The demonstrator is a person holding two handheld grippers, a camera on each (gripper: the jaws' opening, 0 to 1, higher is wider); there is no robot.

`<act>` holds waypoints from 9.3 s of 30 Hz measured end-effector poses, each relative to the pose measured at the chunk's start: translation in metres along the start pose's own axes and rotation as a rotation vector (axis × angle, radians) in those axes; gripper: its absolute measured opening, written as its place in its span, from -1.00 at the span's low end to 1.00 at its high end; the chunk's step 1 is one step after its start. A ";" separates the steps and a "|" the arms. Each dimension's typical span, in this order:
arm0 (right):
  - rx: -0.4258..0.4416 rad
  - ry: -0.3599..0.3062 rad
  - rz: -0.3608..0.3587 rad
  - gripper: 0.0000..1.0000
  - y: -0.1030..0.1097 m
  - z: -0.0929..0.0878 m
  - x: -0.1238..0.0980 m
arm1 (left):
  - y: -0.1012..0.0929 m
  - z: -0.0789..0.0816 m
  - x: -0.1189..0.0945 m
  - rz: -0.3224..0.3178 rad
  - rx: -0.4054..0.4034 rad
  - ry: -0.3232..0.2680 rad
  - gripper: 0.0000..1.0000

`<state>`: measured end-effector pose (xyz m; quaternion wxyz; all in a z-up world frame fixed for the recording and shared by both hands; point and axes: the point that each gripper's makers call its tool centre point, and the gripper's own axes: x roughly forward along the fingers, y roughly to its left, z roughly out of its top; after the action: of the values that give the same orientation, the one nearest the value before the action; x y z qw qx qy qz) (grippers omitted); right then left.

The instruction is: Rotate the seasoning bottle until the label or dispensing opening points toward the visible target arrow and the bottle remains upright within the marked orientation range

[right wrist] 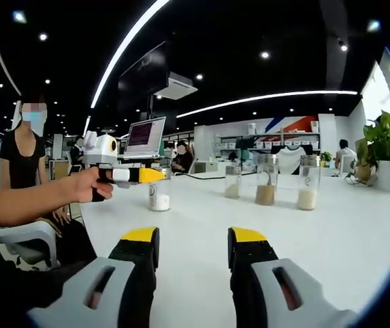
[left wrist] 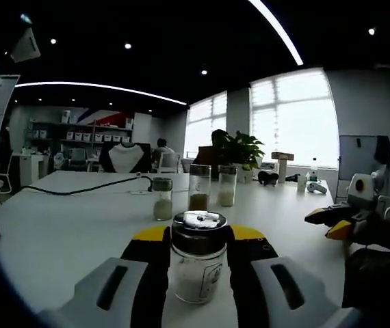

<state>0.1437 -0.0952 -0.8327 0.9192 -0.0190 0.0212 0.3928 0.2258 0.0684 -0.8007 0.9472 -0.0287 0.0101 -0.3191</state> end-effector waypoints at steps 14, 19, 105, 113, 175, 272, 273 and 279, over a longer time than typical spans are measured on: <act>0.029 -0.001 -0.003 -0.25 0.000 0.001 -0.001 | 0.002 0.000 0.001 0.043 -0.003 -0.014 -0.32; 0.054 -0.008 0.002 -0.26 0.004 0.007 -0.001 | 0.001 -0.009 -0.001 0.037 0.050 0.041 -0.27; -0.022 0.033 0.035 -0.20 -0.055 0.024 0.135 | -0.038 -0.019 -0.055 0.094 0.089 0.045 0.80; -0.004 0.050 0.028 -0.21 -0.066 0.022 0.154 | -0.038 -0.032 -0.054 0.087 0.114 0.101 0.92; -0.086 0.058 -0.242 -0.36 -0.125 0.038 0.289 | -0.040 -0.025 -0.056 0.056 0.104 0.086 0.99; 0.056 -0.180 0.322 -0.39 0.105 0.079 0.043 | -0.131 -0.020 -0.051 -0.200 0.140 0.004 -0.28; 0.056 -0.186 0.322 -0.39 0.106 0.080 0.042 | -0.132 -0.019 -0.052 -0.198 0.141 0.004 -0.28; 0.100 -0.183 0.311 -0.37 0.107 0.085 0.046 | -0.117 -0.014 -0.052 -0.031 0.359 0.018 -0.29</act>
<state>0.1004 0.0165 -0.7523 0.8452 0.0663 -0.0403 0.5288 0.1129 0.0062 -0.8073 0.9320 0.1437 -0.0389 -0.3306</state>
